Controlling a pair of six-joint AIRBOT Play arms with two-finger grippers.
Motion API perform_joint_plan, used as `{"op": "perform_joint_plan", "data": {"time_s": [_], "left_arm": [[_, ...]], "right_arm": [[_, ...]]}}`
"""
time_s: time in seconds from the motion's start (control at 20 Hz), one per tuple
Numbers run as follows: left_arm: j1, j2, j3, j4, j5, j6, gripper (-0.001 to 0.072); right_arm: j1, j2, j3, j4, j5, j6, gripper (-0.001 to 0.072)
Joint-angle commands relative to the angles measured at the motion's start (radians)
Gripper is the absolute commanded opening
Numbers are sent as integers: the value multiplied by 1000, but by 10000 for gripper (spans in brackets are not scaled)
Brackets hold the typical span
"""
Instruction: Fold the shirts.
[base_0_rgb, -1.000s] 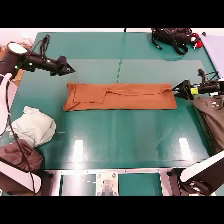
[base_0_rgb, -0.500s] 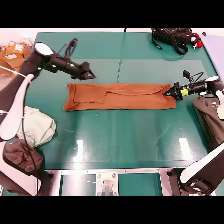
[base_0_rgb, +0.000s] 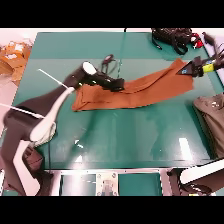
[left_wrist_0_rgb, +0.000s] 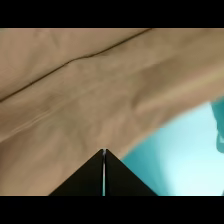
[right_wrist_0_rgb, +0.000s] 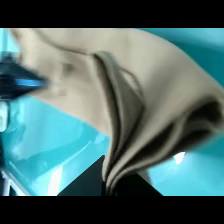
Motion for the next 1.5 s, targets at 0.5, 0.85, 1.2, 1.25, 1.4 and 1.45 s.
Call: {"op": "perform_joint_plan", "data": {"time_s": [0.5,0.85,1.2,1.25,1.4,1.45], "left_arm": [[-148,-311,327,-159,17,-163,25],[146,-62,327,-22,-412,-124,24],[447,151,326,1,-579,-50,25],[474,156,326,0,-612,-35,25],[523,157,326,3,-688,-15,25],[532,157,325,3,-702,-10,25]], "right_arm": [[144,178,-69,68,51,68,12],[230,178,-181,112,-54,88,13],[622,129,-226,113,-524,140,13],[698,102,-241,113,-636,140,13],[914,-33,-250,115,-974,140,279],[977,-87,-250,117,-1087,140,453]]}}
